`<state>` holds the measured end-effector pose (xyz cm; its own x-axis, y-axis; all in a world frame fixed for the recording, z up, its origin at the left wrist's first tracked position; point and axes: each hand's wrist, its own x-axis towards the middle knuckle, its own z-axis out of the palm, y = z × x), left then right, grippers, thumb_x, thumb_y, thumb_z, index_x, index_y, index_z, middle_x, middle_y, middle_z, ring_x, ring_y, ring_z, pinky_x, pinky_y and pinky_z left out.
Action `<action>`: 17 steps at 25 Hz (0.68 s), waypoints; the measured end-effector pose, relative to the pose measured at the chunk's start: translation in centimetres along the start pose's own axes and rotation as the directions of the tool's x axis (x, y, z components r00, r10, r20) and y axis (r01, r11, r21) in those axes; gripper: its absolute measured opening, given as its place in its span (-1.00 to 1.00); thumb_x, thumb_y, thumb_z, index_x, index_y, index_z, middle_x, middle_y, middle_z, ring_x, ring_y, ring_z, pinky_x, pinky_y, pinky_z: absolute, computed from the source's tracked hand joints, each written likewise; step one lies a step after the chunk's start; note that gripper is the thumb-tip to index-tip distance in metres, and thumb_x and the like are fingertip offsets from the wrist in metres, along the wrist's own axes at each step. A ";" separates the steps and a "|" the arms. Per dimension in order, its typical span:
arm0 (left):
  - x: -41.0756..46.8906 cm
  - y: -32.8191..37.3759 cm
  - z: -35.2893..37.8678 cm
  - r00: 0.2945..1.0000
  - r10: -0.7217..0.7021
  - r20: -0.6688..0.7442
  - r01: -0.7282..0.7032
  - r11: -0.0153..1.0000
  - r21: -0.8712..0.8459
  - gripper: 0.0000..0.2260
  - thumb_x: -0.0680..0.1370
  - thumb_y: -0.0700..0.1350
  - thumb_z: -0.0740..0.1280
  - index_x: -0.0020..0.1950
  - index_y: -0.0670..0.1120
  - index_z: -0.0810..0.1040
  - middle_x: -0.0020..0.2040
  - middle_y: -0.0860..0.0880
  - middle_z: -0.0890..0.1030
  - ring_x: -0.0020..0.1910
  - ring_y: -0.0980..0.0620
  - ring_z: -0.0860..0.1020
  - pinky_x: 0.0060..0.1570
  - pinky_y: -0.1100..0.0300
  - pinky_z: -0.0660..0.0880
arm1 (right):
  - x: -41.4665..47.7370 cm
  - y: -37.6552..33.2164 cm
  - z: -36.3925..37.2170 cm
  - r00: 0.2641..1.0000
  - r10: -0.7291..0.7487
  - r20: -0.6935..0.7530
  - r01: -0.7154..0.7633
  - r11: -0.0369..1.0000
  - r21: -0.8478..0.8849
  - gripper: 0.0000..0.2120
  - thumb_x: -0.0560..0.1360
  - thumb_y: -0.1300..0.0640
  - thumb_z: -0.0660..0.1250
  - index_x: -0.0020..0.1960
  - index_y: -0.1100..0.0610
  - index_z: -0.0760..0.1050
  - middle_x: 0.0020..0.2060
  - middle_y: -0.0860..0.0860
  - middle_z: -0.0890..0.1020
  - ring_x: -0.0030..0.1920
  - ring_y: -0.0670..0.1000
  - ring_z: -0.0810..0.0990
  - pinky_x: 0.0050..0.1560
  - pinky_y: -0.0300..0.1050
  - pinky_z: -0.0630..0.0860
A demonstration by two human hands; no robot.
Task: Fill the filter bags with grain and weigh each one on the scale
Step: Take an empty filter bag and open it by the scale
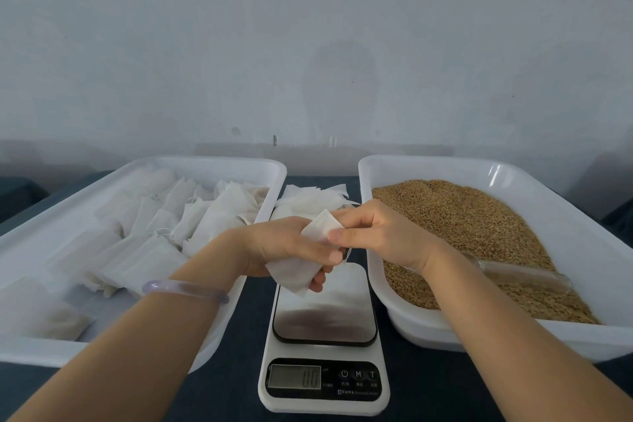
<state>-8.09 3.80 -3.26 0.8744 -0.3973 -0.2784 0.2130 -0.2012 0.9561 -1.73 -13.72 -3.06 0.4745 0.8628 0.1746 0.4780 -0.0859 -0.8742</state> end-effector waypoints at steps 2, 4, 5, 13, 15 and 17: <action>-0.1 0.0 0.0 0.999 -0.016 -0.051 0.015 1.000 -0.008 -0.58 0.21 0.02 0.49 -0.05 -0.17 0.54 -0.36 0.00 0.54 -0.38 0.05 0.51 -0.24 0.14 0.56 | 0.0 -0.3 0.2 0.999 -0.006 -0.035 0.006 1.000 -0.002 -0.67 0.51 0.05 0.28 -0.16 0.31 0.63 -0.15 0.33 0.62 -0.12 0.25 0.56 0.08 0.16 0.46; 0.0 0.1 0.0 0.991 -0.010 -0.133 0.014 0.999 0.032 -0.56 0.20 0.03 0.51 -0.03 -0.16 0.56 -0.36 0.00 0.51 -0.41 0.07 0.49 -0.27 0.15 0.54 | -0.2 -0.5 -0.2 0.981 0.019 -0.193 -0.020 1.000 -0.004 -0.55 0.50 -0.13 0.27 -0.11 0.28 0.64 -0.11 0.26 0.65 -0.03 0.24 0.60 0.13 0.11 0.49; 0.1 0.1 0.1 0.985 0.007 -0.175 0.001 0.999 0.045 -0.58 0.21 0.01 0.51 -0.03 -0.16 0.56 -0.35 -0.02 0.50 -0.41 0.07 0.48 -0.27 0.14 0.53 | -0.5 -0.5 -0.9 0.954 0.039 -0.297 -0.044 0.999 -0.011 -0.58 0.50 -0.16 0.25 -0.07 0.18 0.66 -0.11 0.11 0.69 -0.02 0.08 0.64 0.08 0.00 0.54; 0.7 0.2 -0.3 0.943 -0.021 -0.333 0.004 0.999 -0.050 -0.48 0.30 0.21 0.38 -0.01 -0.21 0.52 -0.29 -0.13 0.54 -0.33 -0.06 0.54 -0.20 0.10 0.58 | -9.6 3.9 -11.3 0.766 0.553 -0.327 -0.619 0.500 -0.606 -0.73 0.50 0.11 0.35 0.19 -0.05 0.49 0.09 -0.18 0.51 0.07 -0.17 0.49 0.18 -0.22 0.41; 1.1 0.1 -0.4 0.929 -0.045 -0.366 0.007 0.994 -0.106 -0.56 0.34 0.12 0.41 -0.01 -0.21 0.53 -0.31 -0.11 0.54 -0.33 -0.08 0.55 -0.05 0.00 0.54 | -11.1 4.9 -11.9 0.700 0.642 -0.312 -0.664 0.425 -0.616 -0.74 0.43 0.06 0.43 0.08 -0.10 0.49 0.06 -0.18 0.54 0.04 -0.15 0.51 0.17 -0.17 0.45; 1.3 -0.1 -0.3 0.913 -0.021 -0.408 -0.019 0.995 -0.095 -0.63 0.37 0.03 0.45 -0.01 -0.21 0.50 -0.32 -0.09 0.53 -0.33 -0.08 0.54 0.08 -0.10 0.48 | -11.7 5.6 -11.8 0.688 0.653 -0.317 -0.673 0.410 -0.616 -0.77 0.41 0.07 0.46 -0.05 -0.16 0.47 -0.01 -0.18 0.57 0.01 -0.15 0.53 0.14 -0.16 0.47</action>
<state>-6.80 3.60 -3.74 0.9714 0.0068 -0.2373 0.2366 -0.1073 0.9657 4.14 -30.12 -4.71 0.8729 0.3796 -0.3066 0.3323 -0.9226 -0.1961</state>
